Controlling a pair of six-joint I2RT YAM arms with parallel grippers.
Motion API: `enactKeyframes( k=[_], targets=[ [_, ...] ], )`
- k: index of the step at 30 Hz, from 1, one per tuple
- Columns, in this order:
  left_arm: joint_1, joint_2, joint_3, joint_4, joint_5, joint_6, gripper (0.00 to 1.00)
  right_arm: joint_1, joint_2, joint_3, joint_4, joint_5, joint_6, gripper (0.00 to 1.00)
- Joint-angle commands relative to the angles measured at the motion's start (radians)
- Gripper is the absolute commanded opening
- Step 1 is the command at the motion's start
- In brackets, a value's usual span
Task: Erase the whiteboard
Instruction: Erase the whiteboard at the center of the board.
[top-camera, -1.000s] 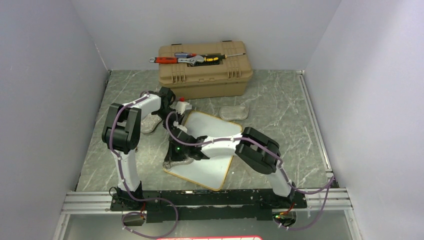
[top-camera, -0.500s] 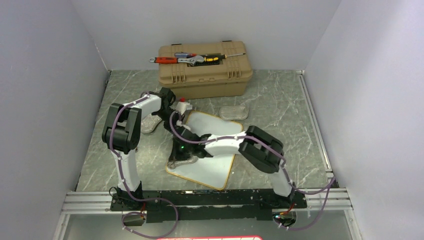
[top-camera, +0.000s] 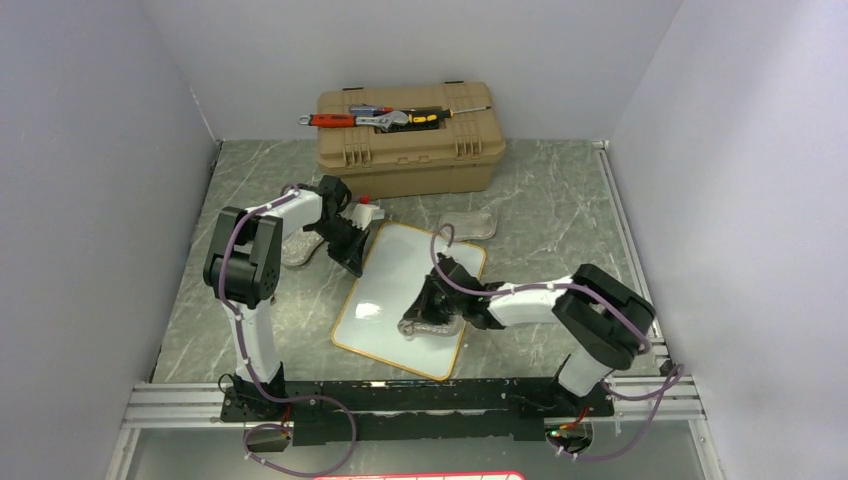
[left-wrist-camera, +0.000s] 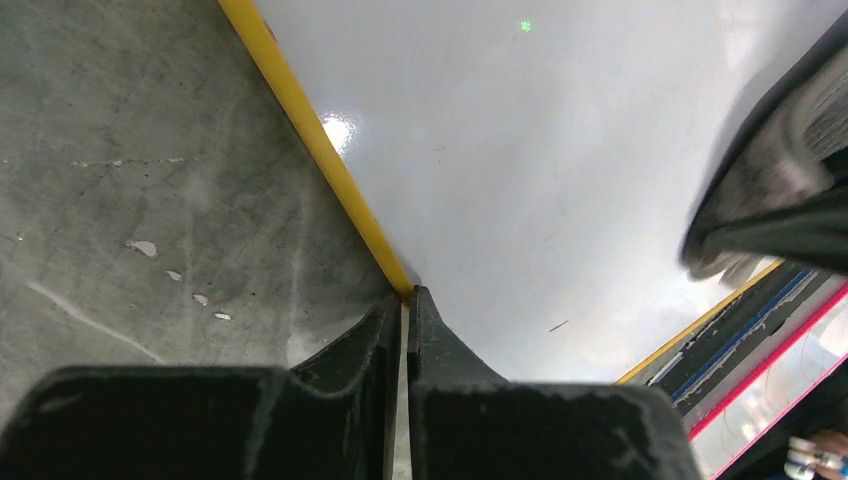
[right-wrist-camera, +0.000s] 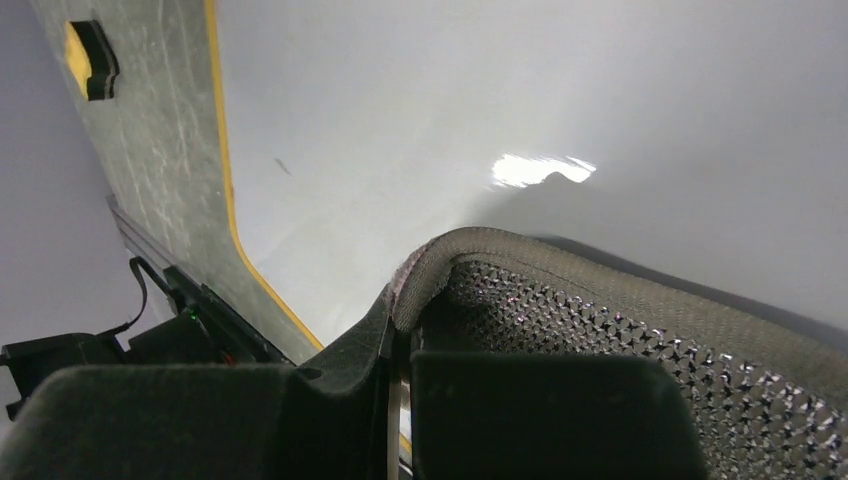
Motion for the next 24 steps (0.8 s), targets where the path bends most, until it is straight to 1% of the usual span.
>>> enactKeyframes(
  k=[1,4,5,6,7,9,10,12,15,17,19,22,24],
  targets=[
    [-0.037,0.094,-0.079,0.077,-0.124,0.035,0.09,0.098,0.22,0.11,-0.151,0.042,-0.051,0.0],
    [-0.037,0.083,-0.077,0.071,-0.13,0.029,0.09,0.173,0.393,0.376,-0.249,0.016,-0.118,0.0],
    [-0.037,0.079,-0.076,0.067,-0.131,0.03,0.09,0.19,0.44,0.486,-0.281,0.006,-0.141,0.0],
    [-0.038,0.077,-0.072,0.06,-0.128,0.027,0.09,0.2,0.483,0.562,-0.309,-0.006,-0.158,0.0],
    [-0.038,0.074,-0.065,0.048,-0.122,0.025,0.09,0.207,0.516,0.617,-0.328,-0.016,-0.17,0.0],
    [-0.039,0.058,-0.067,0.049,-0.112,0.028,0.09,0.208,0.541,0.653,-0.347,-0.032,-0.178,0.0],
    [-0.04,0.053,-0.07,0.052,-0.108,0.03,0.09,0.204,0.53,0.634,-0.347,-0.026,-0.174,0.0],
    [-0.04,0.045,-0.076,0.058,-0.108,0.034,0.09,0.185,0.457,0.506,-0.32,-0.01,-0.146,0.0],
    [-0.04,0.035,-0.09,0.071,-0.109,0.044,0.09,0.143,0.247,0.22,-0.248,0.019,-0.059,0.0],
    [-0.04,0.025,-0.095,0.078,-0.114,0.044,0.09,0.127,0.109,0.033,-0.247,0.048,-0.004,0.0],
    [-0.04,0.012,-0.101,0.087,-0.114,0.047,0.09,0.123,-0.011,-0.111,-0.25,0.063,0.048,0.0],
    [-0.04,0.011,-0.095,0.087,-0.126,0.048,0.09,0.111,-0.128,-0.257,-0.226,0.061,0.114,0.0],
    [-0.041,0.013,-0.095,0.087,-0.138,0.049,0.09,0.091,-0.151,-0.306,-0.188,0.059,0.143,0.0]
  ],
)
